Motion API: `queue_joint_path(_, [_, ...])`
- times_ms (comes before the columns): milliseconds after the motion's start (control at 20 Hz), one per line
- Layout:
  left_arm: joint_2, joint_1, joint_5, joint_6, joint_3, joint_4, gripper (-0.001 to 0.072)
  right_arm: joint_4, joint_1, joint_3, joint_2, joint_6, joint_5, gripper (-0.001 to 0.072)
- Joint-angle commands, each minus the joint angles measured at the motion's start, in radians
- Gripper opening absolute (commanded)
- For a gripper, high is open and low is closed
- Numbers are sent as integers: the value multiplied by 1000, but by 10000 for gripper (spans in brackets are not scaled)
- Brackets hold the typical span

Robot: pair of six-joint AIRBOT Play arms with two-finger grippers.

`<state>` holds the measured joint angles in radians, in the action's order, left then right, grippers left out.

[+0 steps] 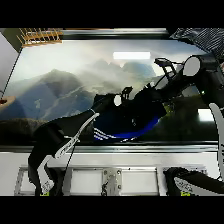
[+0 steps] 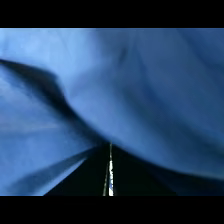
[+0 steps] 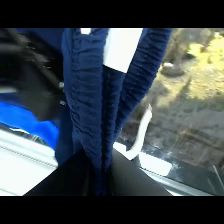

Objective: Fold the clothes and pants, and hang the long-sleeved shirts on hangers.

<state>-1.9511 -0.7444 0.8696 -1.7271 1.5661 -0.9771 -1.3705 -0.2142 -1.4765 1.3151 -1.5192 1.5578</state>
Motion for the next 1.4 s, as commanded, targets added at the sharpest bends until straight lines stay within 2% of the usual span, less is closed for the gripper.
queue_joint_path(0, [-50,-5,37,-28,67,9,7,-7,-43,-8,-3,-27,3,20])
queue_joint_path(250, [58,89,39,-27,46,-1,6,-23,-71,-8,-4,-42,3,20])
queue_joint_path(600, [371,308,3,-27,-241,-140,7,-25,-146,-8,-3,-85,-24,20])
queue_joint_path(1000, [667,624,6,-5,-439,-158,7,-13,-435,-7,88,-274,-203,28])
queue_joint_path(1200, [788,748,13,11,-495,-157,6,126,-611,-7,217,-275,-406,35])
queue_joint_path(1250, [817,774,14,11,-510,-158,6,183,-649,-7,254,-246,-460,166])
queue_joint_path(1300, [840,798,21,11,-521,-158,6,256,-683,-7,285,-184,-514,510])
queue_joint_path(1350, [863,819,26,11,-531,-157,7,323,-706,-7,304,-113,-558,680])
